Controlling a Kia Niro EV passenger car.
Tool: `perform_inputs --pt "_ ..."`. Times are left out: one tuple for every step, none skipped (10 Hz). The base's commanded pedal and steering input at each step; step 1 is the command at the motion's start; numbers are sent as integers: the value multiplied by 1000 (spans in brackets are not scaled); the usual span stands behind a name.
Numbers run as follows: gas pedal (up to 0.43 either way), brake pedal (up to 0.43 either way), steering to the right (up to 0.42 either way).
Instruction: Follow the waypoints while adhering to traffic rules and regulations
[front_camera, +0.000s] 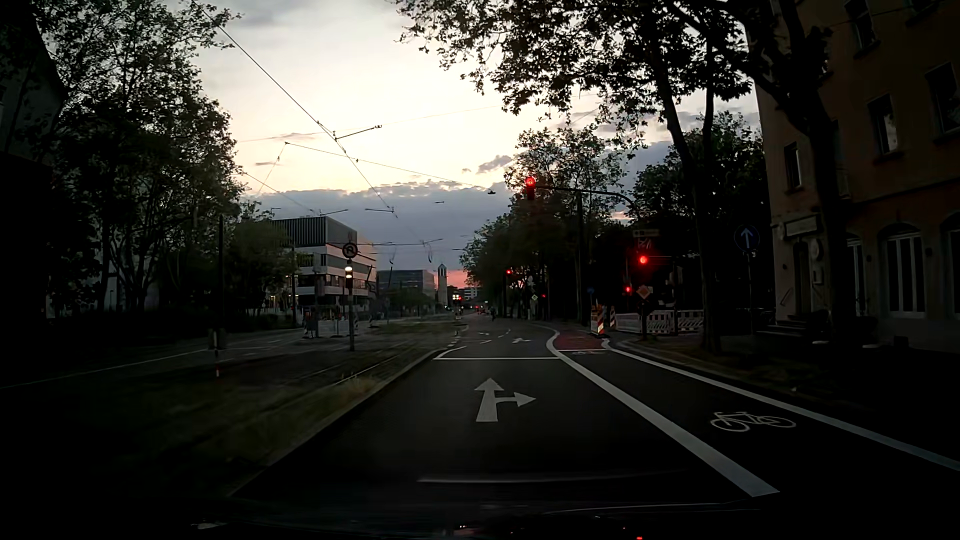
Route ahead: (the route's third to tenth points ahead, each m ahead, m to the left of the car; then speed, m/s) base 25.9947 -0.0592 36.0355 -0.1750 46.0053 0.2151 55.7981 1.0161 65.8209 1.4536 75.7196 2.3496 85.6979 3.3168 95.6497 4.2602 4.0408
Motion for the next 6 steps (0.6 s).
perform_inputs --pt "0 0 0" --pt "0 0 0" --pt "0 0 0" --pt "0 0 0" --pt "0 0 0" --pt "0 0 0"
